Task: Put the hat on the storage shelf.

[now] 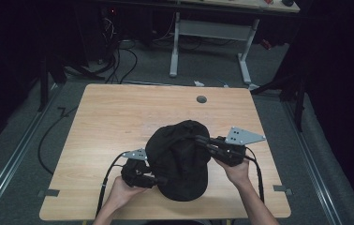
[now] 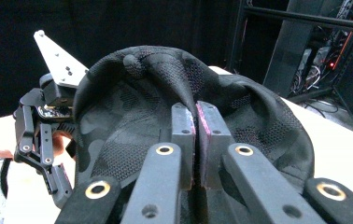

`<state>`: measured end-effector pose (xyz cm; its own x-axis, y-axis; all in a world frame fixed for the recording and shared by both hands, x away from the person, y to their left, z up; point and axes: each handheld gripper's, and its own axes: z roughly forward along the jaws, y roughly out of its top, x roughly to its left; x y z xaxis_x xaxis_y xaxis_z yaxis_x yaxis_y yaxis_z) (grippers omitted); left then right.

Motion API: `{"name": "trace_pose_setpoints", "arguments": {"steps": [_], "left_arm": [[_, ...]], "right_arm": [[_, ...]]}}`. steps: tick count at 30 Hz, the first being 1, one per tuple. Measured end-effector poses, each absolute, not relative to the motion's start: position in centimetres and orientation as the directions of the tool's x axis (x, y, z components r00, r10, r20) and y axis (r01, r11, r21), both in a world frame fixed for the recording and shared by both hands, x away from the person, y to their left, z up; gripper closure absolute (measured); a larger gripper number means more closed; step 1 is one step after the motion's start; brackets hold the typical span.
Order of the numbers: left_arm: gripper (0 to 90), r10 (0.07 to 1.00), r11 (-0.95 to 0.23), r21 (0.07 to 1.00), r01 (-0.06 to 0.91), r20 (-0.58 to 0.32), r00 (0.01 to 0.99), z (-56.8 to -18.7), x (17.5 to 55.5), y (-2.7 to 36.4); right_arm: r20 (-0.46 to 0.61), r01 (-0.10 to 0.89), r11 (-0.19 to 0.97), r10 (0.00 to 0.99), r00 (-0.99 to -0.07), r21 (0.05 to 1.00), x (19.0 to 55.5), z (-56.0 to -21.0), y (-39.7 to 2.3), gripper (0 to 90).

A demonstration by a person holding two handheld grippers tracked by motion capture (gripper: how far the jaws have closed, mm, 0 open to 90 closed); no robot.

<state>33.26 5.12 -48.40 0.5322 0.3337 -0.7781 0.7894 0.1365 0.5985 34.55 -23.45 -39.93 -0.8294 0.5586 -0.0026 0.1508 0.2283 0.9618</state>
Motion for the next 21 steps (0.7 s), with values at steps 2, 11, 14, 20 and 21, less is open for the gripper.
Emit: {"name": "trace_pose_setpoints", "arguments": {"steps": [2,11,14,20,21], "left_arm": [[56.7,0.313,0.134,0.591,0.796,-0.787,0.531,-48.2,33.2,5.2],[74.5,0.256,0.095,0.591,0.801,-0.792,0.554,-47.1,32.7,5.1],[83.2,0.242,0.087,0.594,0.8,-0.792,0.561,-47.0,32.6,5.1],[85.7,0.236,0.085,0.609,0.789,-0.781,0.578,-46.5,32.1,5.2],[85.7,0.232,0.082,0.614,0.785,-0.778,0.584,-46.5,32.1,5.2]], "right_arm": [[-0.003,0.15,0.228,0.559,-0.829,0.962,34.6,-39.9,-23.5,86.8],[-0.018,0.132,0.222,0.567,-0.824,0.966,34.8,-40.0,-23.6,86.5],[-0.028,0.125,0.227,0.57,-0.821,0.966,34.9,-40.0,-23.7,85.6],[-0.051,0.112,0.244,0.576,-0.816,0.963,34.8,-40.0,-23.8,83.8],[-0.051,0.112,0.244,0.576,-0.816,0.963,34.8,-40.0,-23.8,83.8]]}}
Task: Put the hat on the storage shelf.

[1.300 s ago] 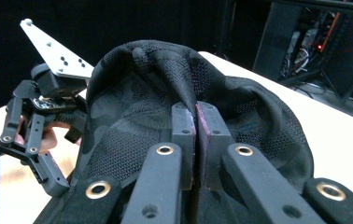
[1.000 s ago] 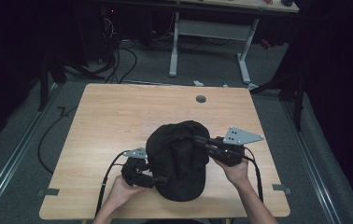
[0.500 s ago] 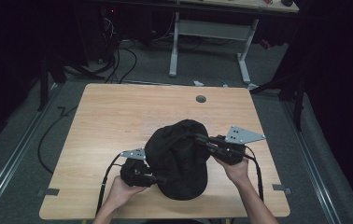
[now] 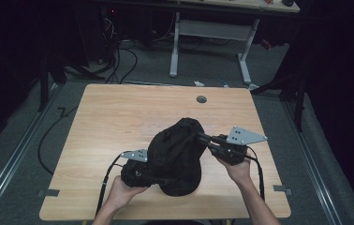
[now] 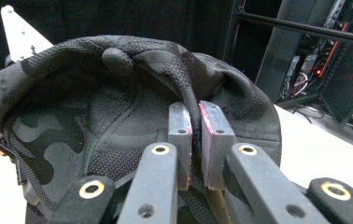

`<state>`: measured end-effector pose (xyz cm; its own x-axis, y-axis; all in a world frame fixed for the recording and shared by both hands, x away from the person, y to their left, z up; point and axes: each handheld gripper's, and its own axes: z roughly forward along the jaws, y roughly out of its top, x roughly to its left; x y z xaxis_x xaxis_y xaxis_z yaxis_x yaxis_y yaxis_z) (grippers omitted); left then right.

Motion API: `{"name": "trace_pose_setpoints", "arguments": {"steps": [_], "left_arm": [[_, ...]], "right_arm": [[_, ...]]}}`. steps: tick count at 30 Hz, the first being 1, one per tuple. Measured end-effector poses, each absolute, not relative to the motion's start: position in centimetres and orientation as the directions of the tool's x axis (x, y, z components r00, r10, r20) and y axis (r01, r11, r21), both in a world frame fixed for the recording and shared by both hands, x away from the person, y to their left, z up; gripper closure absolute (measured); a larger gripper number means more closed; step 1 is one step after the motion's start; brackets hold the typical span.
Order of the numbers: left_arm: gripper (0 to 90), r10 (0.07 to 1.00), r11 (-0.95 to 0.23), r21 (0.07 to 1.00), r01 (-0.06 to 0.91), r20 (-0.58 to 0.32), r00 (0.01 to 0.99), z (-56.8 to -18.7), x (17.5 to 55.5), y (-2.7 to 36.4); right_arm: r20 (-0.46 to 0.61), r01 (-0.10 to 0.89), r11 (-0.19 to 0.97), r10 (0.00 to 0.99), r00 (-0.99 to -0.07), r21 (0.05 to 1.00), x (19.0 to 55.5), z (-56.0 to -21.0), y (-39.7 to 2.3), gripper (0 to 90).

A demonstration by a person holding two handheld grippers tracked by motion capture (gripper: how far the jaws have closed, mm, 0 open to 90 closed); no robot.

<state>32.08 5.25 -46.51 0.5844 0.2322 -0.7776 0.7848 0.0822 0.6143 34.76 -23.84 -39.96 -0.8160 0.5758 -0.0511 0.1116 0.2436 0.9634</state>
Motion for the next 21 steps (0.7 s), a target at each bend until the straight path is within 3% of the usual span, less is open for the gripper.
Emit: {"name": "trace_pose_setpoints", "arguments": {"steps": [7,9,11,21], "left_arm": [[85.9,0.236,0.097,0.629,0.771,-0.767,0.596,-46.3,31.9,5.6],[85.9,0.235,0.104,0.63,0.769,-0.767,0.597,-46.3,31.8,5.7],[85.9,0.232,0.113,0.63,0.768,-0.768,0.596,-46.2,31.8,5.9],[85.8,0.259,0.193,0.644,0.741,-0.761,0.594,-45.5,32.1,7.1]], "right_arm": [[-0.023,0.131,0.218,0.588,-0.808,0.967,34.8,-39.8,-24.1,70.1],[-0.009,0.151,0.213,0.602,-0.798,0.965,34.7,-39.8,-24.4,60.0],[-0.005,0.155,0.208,0.612,-0.791,0.966,34.7,-39.9,-24.8,56.2],[0.065,0.284,0.232,0.658,-0.75,0.93,34.4,-43.0,-26.7,50.7]]}}
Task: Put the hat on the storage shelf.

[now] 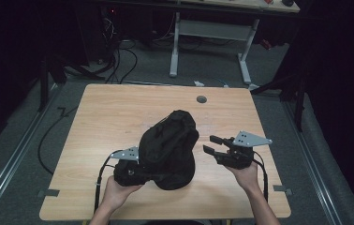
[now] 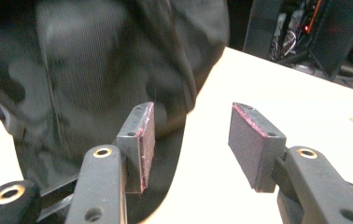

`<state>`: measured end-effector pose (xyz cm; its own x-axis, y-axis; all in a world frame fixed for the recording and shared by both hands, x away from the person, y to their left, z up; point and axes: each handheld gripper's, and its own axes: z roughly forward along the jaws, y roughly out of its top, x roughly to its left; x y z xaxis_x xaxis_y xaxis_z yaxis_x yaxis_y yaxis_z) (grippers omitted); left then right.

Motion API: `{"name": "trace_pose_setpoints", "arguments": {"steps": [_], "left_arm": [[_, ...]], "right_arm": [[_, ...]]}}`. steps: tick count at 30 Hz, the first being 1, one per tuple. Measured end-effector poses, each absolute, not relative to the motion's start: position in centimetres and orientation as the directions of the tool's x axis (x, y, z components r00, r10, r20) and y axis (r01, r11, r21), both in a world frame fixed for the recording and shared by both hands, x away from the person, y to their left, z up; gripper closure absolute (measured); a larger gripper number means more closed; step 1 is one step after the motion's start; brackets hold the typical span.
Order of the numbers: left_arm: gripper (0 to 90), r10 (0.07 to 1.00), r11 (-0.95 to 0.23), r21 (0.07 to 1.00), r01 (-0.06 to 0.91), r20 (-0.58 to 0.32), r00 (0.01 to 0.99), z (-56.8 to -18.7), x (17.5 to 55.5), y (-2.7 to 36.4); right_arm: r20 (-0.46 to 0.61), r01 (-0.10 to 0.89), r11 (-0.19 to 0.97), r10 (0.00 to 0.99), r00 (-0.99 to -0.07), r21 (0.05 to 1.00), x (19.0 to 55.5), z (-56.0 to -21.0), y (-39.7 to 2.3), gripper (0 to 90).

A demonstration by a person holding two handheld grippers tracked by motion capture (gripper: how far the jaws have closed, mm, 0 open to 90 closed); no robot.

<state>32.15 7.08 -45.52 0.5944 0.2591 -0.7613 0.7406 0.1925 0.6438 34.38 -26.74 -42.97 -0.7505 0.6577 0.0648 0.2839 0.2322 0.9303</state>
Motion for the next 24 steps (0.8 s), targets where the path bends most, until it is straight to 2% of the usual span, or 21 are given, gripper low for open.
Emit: {"name": "trace_pose_setpoints", "arguments": {"steps": [3,6,10,13,14,16,24], "left_arm": [[85.8,0.264,0.205,0.644,0.737,-0.761,0.592,-45.4,32.2,7.3],[85.8,0.288,0.229,0.652,0.723,-0.755,0.589,-45.3,32.4,7.7],[85.8,0.305,0.254,0.655,0.712,-0.752,0.584,-45.2,32.6,8.0],[85.8,0.32,0.272,0.666,0.695,-0.744,0.587,-44.9,32.7,8.2],[85.8,0.322,0.272,0.672,0.689,-0.738,0.593,-44.8,32.7,8.3],[85.8,0.326,0.281,0.677,0.68,-0.734,0.596,-44.5,32.7,8.4],[85.7,0.368,0.335,0.691,0.641,-0.722,0.586,-44.0,33.1,9.0]], "right_arm": [[0.085,0.31,0.222,0.673,-0.735,0.924,34.2,-44.1,-27.2,50.3],[0.104,0.378,0.232,0.718,-0.688,0.896,34.0,-46.7,-27.8,49.2],[0.105,0.447,0.258,0.76,-0.641,0.857,34.2,-48.3,-28.1,47.5],[0.105,0.523,0.261,0.814,-0.571,0.812,34.7,-49.5,-28.7,45.3],[0.096,0.553,0.249,0.849,-0.519,0.795,35.0,-50.2,-29.1,43.9],[0.082,0.578,0.238,0.878,-0.472,0.78,35.1,-50.9,-29.5,43.5],[0.019,0.604,0.254,0.913,-0.408,0.756,35.1,-52.4,-30.1,41.9]]}}
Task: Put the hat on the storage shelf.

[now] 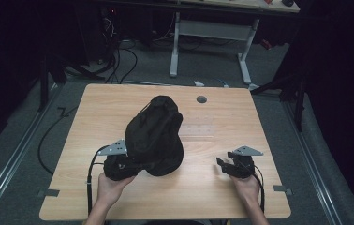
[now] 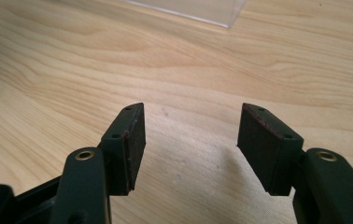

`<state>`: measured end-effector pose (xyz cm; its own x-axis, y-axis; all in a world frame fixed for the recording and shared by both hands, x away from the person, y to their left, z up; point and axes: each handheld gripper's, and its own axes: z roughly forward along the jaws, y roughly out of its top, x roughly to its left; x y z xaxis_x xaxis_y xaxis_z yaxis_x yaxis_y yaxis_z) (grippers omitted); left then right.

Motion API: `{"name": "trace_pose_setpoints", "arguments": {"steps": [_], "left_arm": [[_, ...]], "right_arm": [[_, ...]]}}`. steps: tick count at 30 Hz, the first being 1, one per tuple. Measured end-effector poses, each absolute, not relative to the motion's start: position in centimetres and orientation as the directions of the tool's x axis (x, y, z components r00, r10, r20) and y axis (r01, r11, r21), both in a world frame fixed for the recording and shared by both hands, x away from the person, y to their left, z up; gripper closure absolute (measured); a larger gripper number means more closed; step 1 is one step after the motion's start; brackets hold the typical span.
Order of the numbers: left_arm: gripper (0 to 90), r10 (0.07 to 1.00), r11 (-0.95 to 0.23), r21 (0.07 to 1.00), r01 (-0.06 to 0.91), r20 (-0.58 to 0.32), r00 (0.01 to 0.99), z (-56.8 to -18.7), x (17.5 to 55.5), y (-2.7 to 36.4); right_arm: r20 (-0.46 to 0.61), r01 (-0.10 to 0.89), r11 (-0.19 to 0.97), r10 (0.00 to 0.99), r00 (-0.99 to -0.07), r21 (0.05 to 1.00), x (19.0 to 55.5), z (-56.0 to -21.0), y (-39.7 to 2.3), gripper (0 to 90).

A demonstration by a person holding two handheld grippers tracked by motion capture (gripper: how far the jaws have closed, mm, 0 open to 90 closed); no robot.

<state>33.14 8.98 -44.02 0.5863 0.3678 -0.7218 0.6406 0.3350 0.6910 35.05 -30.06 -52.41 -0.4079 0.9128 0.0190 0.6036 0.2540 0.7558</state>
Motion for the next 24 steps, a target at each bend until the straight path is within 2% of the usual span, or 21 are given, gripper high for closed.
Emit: {"name": "trace_pose_setpoints", "arguments": {"steps": [4,10,24], "left_arm": [[85.7,0.391,0.358,0.7,0.618,-0.713,0.582,-43.8,33.4,9.4],[85.7,0.431,0.401,0.713,0.575,-0.701,0.569,-43.2,33.9,10.1],[85.7,0.527,0.449,0.759,0.472,-0.652,0.545,-40.6,36.2,11.3]], "right_arm": [[-0.021,0.623,0.287,0.917,-0.398,0.728,35.1,-53.1,-29.8,39.2],[-0.015,0.647,0.235,0.945,-0.326,0.725,35.3,-53.1,-30.0,34.3],[-0.018,0.648,0.235,0.946,-0.323,0.724,35.2,-53.1,-30.0,34.1]]}}
